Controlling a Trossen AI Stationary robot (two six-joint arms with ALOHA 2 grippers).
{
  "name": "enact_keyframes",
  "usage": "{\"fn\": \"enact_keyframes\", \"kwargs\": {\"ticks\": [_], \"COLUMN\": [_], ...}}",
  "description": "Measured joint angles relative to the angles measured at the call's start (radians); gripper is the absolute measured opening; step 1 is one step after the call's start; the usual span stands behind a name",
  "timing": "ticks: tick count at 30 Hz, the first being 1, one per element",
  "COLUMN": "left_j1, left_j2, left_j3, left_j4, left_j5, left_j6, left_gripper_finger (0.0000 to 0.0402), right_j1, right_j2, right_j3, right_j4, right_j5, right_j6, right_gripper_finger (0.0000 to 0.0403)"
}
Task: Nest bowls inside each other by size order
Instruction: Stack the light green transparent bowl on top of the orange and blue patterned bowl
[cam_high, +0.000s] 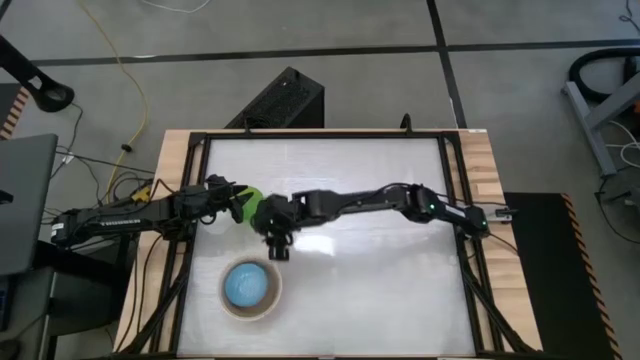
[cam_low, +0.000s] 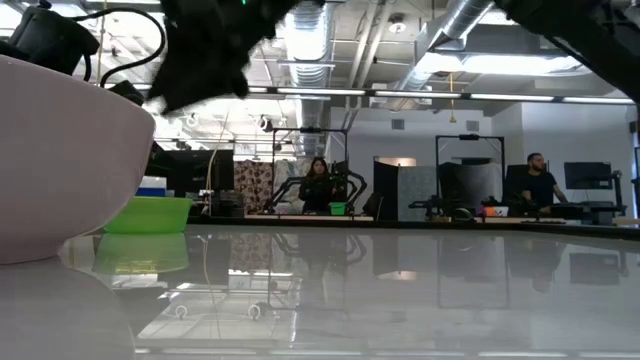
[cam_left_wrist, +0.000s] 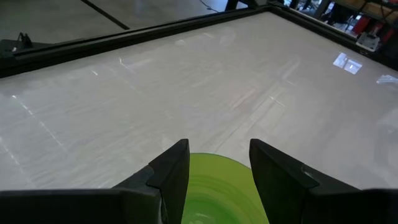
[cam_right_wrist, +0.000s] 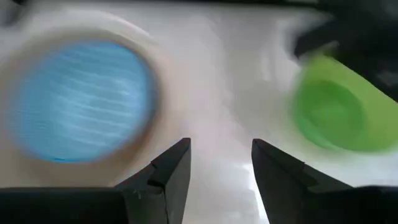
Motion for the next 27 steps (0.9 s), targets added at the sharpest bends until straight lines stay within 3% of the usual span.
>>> {"fn": "enact_keyframes", "kwargs": {"ticks": [9, 16, 20, 27], "left_j1": [0.0, 0.0, 0.0, 0.0], "left_j2": [0.0, 0.0, 0.0, 0.0], "left_j3": [0.0, 0.0, 0.0, 0.0], "left_j4": [0.0, 0.0, 0.0, 0.0], "left_j5": [0.005, 0.005, 0.005, 0.004], "left_j6": [0.0, 0.0, 0.0, 0.012], "left_gripper_finger": [0.0158, 0.0158, 0.0158, 0.0158], "right_j1": [-0.095, -0.136, -0.16, -0.19], "right_j2": [0.02, 0.023, 0.025, 0.028], "right_j3": [0.0, -0.003, -0.073, -0.206], "right_j4": [-0.017, -0.002, 0.079, 0.263], "right_j5": [-0.024, -0.153, -0.257, -0.263], "right_j6": [-0.143, -0.268, -0.305, -0.34], "right_gripper_finger": [0.0177, 0.0177, 0.0177, 0.0177]}}
